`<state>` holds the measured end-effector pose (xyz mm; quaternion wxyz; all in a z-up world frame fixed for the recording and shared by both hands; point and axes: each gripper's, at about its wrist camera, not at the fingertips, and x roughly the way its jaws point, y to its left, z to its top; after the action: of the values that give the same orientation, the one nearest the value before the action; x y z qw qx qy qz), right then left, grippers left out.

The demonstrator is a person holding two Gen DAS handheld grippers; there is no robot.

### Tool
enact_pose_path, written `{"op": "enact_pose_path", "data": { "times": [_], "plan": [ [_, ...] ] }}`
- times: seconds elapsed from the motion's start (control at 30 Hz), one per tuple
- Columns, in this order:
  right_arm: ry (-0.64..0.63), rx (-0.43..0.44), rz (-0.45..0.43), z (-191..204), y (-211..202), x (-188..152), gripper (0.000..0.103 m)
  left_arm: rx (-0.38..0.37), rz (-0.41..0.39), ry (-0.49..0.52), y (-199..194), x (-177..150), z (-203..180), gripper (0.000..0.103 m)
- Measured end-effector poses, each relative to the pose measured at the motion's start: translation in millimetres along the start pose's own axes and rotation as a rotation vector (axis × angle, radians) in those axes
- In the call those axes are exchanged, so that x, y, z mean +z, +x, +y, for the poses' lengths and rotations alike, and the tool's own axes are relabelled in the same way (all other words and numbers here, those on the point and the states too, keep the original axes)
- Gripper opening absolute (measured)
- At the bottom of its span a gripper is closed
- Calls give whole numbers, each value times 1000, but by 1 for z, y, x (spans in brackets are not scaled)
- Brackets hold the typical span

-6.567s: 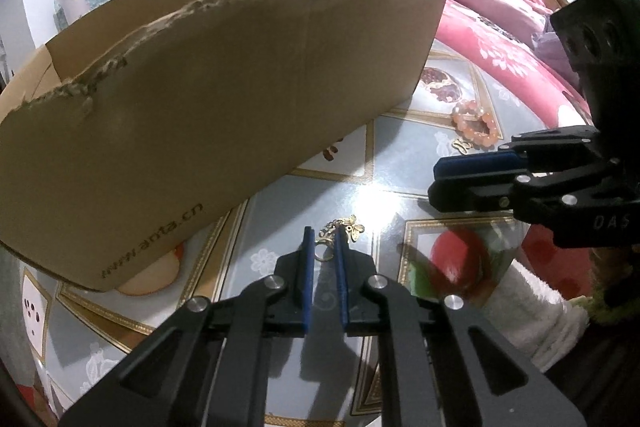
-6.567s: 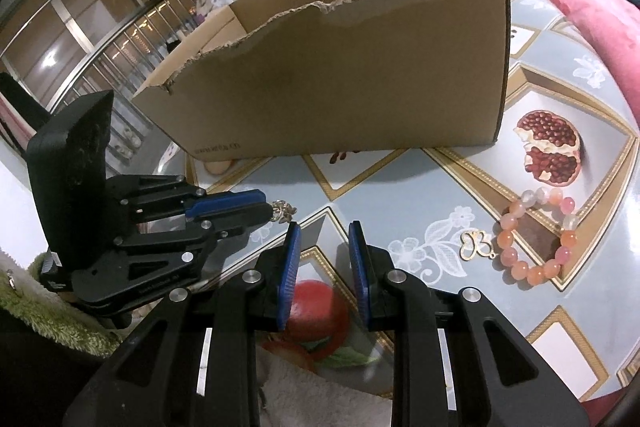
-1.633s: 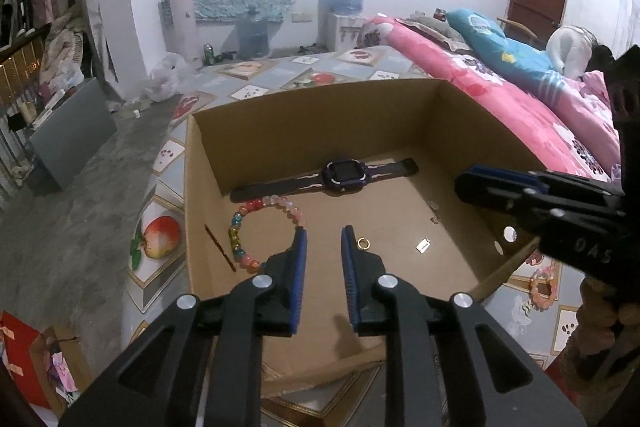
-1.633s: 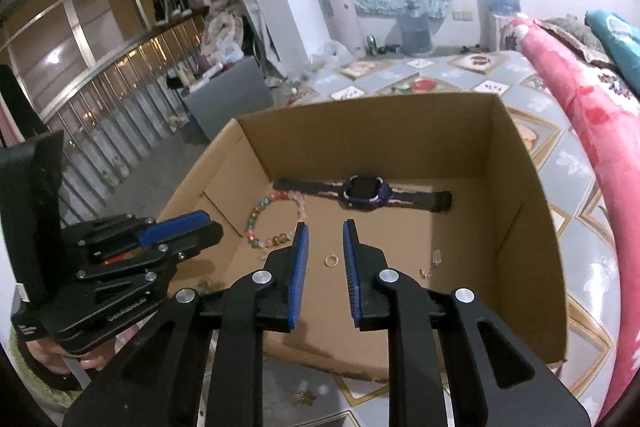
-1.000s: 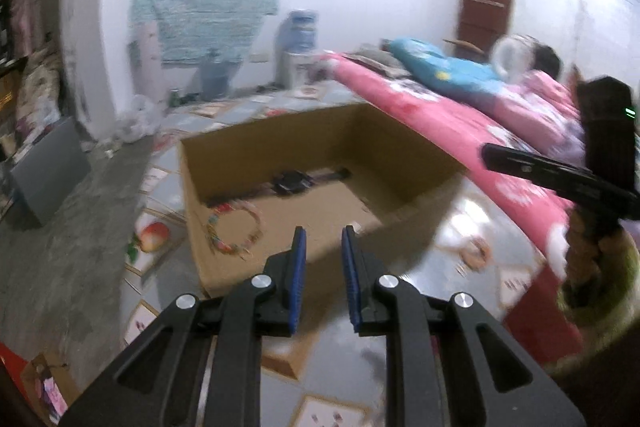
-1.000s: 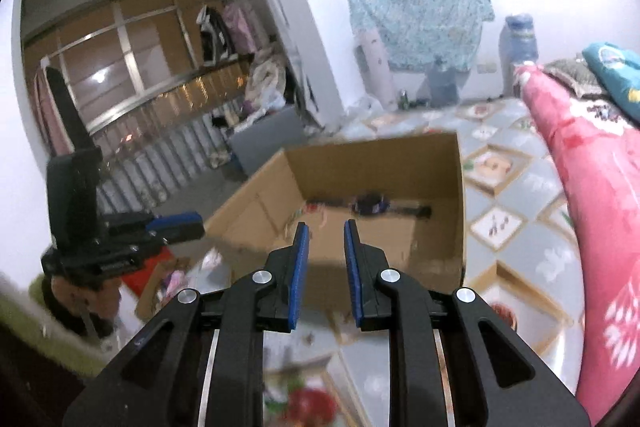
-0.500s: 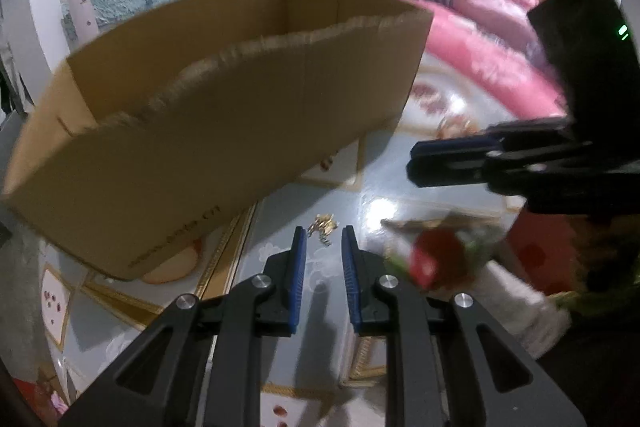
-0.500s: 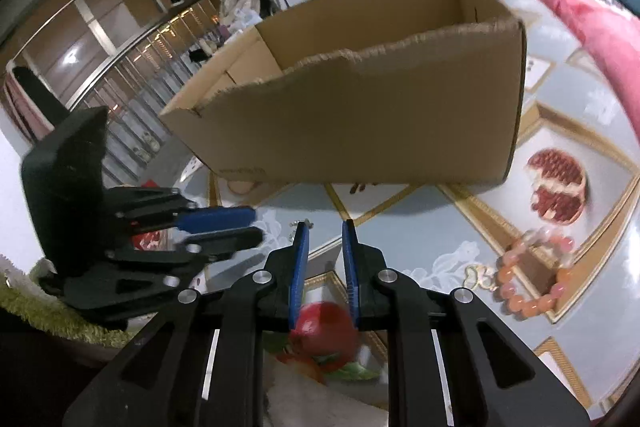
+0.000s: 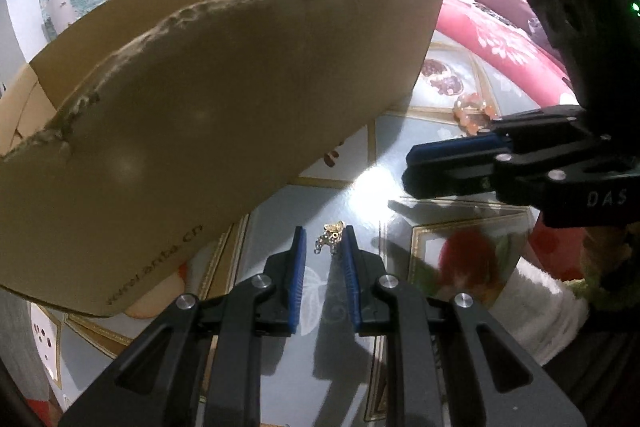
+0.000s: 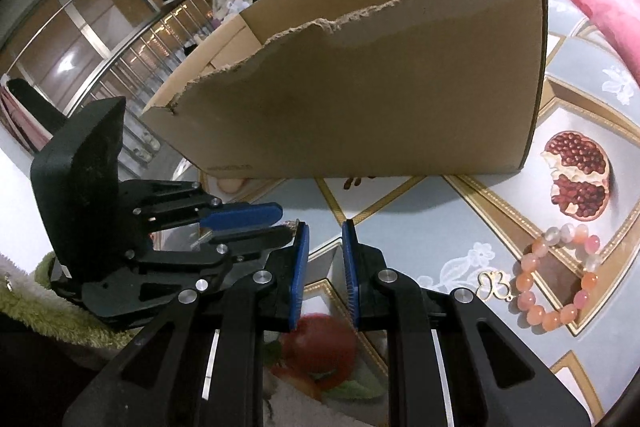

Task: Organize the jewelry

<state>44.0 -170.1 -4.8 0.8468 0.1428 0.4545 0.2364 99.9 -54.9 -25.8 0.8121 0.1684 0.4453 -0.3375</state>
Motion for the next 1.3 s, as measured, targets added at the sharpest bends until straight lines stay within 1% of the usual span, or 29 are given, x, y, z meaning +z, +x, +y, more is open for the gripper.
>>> {"op": "enact_pose_path", "data": {
  "times": [0.03,0.07,0.1,0.2,0.3,0.4,0.57,0.67,0.8,0.93,1.0,1.13,1.23,1.3],
  "plan": [
    [2,1,0,-1,-1,-1,17,-1,-1,1,0,0,0,17],
    [5,2,0,-1,-1,-1,17,-3,-2,2,1,1,-1,15],
    [6,3,-1,-1,-2,-1,17,-5,-3,3,1,0,-1,10],
    [7,3,-6,-2,-4,-1,17,-26,-2,0,0,-1,1,2],
    [11,-1,-9,-3,-4,-2,17,-39,-7,-19,-2,-2,3,1],
    [14,-6,-11,-4,-5,-2,17,-60,-30,-48,-10,-4,7,1],
    [9,-8,-22,-4,-9,-4,17,-67,-67,-93,-27,-5,16,0],
    [-17,-15,-28,1,-9,-5,18,-52,-91,-113,-39,-5,21,0],
    [-79,-39,-23,16,-1,-9,24,-34,-110,-136,-47,-5,26,0],
    [-148,-88,-18,31,12,-14,24,-29,-130,-165,-54,-6,33,0],
    [-186,-135,-22,39,20,-16,24,-26,-128,-174,-54,-7,35,1],
    [-215,-182,-15,49,32,-20,23,-30,-120,-185,-53,-10,37,1],
    [-246,-220,-26,58,37,-22,21,-39,-116,-192,-51,-12,37,1],
    [-280,-262,-32,64,40,-24,20,-41,-113,-198,-49,-13,37,1]
  ]
}}
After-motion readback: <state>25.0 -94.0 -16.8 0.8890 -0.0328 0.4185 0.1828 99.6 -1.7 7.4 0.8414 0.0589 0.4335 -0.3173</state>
